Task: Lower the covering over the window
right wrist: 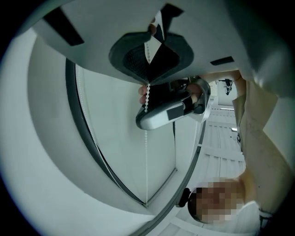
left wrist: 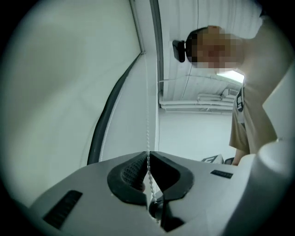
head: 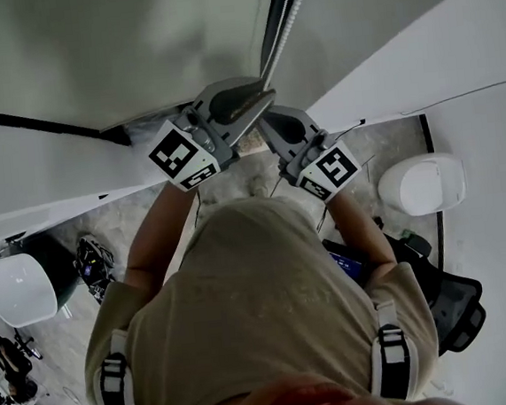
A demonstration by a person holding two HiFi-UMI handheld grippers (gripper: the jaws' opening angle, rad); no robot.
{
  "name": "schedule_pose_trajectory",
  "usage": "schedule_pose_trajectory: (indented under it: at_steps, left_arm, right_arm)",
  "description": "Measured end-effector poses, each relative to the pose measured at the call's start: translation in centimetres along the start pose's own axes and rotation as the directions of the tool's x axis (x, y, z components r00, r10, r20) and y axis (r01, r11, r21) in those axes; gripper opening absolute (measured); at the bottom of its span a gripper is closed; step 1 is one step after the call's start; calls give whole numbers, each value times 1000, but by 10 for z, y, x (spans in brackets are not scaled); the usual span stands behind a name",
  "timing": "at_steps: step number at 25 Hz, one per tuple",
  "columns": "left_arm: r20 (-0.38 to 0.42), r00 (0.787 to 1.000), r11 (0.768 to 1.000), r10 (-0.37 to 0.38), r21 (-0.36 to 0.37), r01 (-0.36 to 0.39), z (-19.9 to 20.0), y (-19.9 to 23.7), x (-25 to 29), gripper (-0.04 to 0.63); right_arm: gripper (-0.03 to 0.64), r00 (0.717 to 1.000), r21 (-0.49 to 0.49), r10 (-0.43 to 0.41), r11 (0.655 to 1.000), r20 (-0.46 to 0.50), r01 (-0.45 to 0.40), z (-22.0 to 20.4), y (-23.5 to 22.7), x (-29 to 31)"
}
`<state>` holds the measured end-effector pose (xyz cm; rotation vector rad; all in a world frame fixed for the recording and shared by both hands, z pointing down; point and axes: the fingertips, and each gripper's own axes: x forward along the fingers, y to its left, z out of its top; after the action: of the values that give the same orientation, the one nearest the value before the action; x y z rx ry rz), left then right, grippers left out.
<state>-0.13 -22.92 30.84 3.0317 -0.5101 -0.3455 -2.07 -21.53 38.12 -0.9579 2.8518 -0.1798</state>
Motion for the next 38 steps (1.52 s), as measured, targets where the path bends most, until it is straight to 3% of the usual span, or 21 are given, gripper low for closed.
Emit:
schedule_pose_trajectory:
  at_steps: [1,5,9,14,16,19,21,22,24,27,30,32,34,36,38]
  left_arm:
    - [-17,1000,1000,-5,18,5,-1,-5,5,29]
    - [-47,999,996,11,90,-7,-22,-5,-2,25]
    - [-125,991,996,48,77,-38,-67,2,-31,25]
    - [-205,979,1000,12,25,-7,-129,-23,-44,25]
    - [-201,980,1000,0,20,4,-131,-34,-41,25]
    - [-169,985,999,-26,23,30,-123,-37,-47,25]
    - [-90,995,997,-52,-58,47,-108,-31,-59,29]
    - [-41,998,993,-47,-108,42,-99,-23,-66,109]
    - [35,999,988,-5,-153,11,-76,-4,-73,150]
    - [82,997,995,-12,-98,20,-24,7,-56,156]
    - [45,998,998,-53,-31,54,3,-3,-21,158]
    - [8,999,999,-40,5,40,5,-10,-4,26]
    - [4,1000,1000,-5,20,5,4,-13,-3,25]
    - [11,999,998,46,32,-46,0,-6,-13,25]
    - [-7,998,997,68,38,-68,-14,3,-19,25]
  right_arm:
    - [11,1000,-4,-9,1000,-5,9,-1,1,-2]
    - [12,998,-99,-35,995,-48,30,-14,2,-9]
    - [110,991,-62,-75,995,113,82,18,1,-27]
    - [109,990,-133,-89,986,112,103,44,6,-3]
    - [26,984,-157,-135,976,117,152,48,6,-2]
    - [17,977,-148,-170,971,124,188,48,8,-2]
    - [17,980,-140,-173,973,93,185,36,6,0]
    - [17,984,-132,-170,975,58,176,23,3,0]
    - [17,988,-94,-155,983,-3,154,-1,-4,-3]
    - [17,994,-51,-109,993,-9,109,-10,3,7]
    - [17,998,-39,-60,998,-13,59,-12,11,15]
    - [17,999,-37,-42,998,-28,41,-12,10,10]
    - [17,999,-47,-21,999,-33,19,-9,13,0]
    - [24,1000,-59,-4,998,22,5,2,12,-10]
    - [102,992,-46,-25,998,125,31,27,1,-19]
